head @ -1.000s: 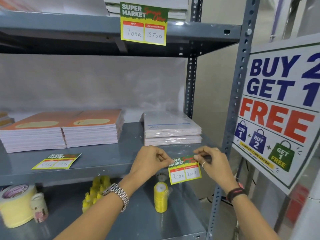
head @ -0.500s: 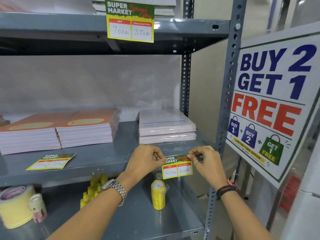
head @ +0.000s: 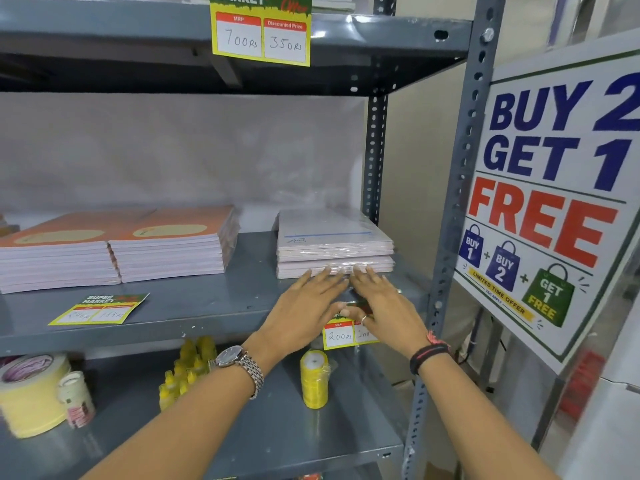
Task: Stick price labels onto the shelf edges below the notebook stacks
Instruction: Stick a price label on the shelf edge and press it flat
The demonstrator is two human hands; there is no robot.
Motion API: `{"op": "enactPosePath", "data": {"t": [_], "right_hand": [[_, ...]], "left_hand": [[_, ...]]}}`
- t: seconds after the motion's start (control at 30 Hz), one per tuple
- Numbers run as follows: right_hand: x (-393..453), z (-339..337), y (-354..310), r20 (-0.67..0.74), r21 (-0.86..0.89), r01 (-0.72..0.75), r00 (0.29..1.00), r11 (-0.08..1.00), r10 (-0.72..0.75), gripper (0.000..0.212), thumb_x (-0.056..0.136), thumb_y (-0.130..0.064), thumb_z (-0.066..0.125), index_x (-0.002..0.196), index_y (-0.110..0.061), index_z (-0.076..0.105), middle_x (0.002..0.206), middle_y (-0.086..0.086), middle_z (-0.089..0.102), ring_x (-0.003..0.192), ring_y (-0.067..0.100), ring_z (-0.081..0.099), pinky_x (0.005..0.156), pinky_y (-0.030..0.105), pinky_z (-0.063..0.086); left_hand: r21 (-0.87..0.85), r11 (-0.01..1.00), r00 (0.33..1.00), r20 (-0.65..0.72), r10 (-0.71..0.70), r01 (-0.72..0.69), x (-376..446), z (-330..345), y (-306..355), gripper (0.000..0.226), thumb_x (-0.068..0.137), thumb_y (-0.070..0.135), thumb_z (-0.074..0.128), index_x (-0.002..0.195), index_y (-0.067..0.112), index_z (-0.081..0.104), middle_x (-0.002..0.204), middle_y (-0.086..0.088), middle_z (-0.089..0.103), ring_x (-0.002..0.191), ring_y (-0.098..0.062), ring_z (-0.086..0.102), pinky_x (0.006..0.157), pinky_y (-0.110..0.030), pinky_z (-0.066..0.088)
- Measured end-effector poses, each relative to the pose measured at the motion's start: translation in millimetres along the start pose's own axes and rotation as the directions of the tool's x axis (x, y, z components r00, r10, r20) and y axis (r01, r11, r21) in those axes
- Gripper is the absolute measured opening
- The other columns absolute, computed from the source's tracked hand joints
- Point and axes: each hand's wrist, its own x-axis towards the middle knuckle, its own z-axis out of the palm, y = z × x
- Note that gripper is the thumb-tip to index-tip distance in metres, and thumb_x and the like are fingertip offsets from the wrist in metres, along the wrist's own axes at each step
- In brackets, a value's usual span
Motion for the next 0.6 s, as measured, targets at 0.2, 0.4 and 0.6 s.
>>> {"op": "enactPosePath", "data": {"t": [0.2,0.4,0.6], "right_hand": [[-0.1,6.5,8.5,-0.056,0.013,0.017,0.998,1.0,-0.017,0.051,0.089,-0.02,0.051,0.138,-0.017,0.038,0.149,0.0,0.038,0.139,0.016,0.031,0.116,0.029,0.018],[1.0,-1.7,14.4,-0.027,0.201,0.029,0.999,0.979,-0.024,0.044,0.088,-0.007,0.054,0.131,-0.013,0.049,0.143,0.002,0.046,0.137,0.016,0.036,0.116,0.027,0.021],[3.5,-13.9,21.0,0.105,0.282,0.017,0.993,0.959,-0.049,0.055,0.083,0.014,0.045,0.132,-0.012,0.048,0.143,-0.001,0.043,0.135,0.006,0.03,0.111,0.015,0.015]], "left_hand": [[-0.024,0.998,0.998,0.022,-0.051,0.051,-3.3,11.4,-7.8,0.054,0.097,0.043,0.025,0.145,0.019,0.026,0.155,0.002,0.027,0.143,-0.012,0.022,0.116,-0.027,0.013],[-0.076,0.996,0.998,0.045,-0.05,0.054,0.2,11.8,-10.1,0.05,0.099,0.039,0.029,0.145,0.021,0.027,0.155,0.004,0.026,0.143,-0.009,0.021,0.115,-0.023,0.012],[-0.147,0.986,0.995,0.069,-0.072,0.082,0.8,10.3,-12.5,0.049,0.098,0.039,0.033,0.144,0.022,0.03,0.154,0.006,0.029,0.142,-0.006,0.022,0.118,-0.027,0.015]]}}
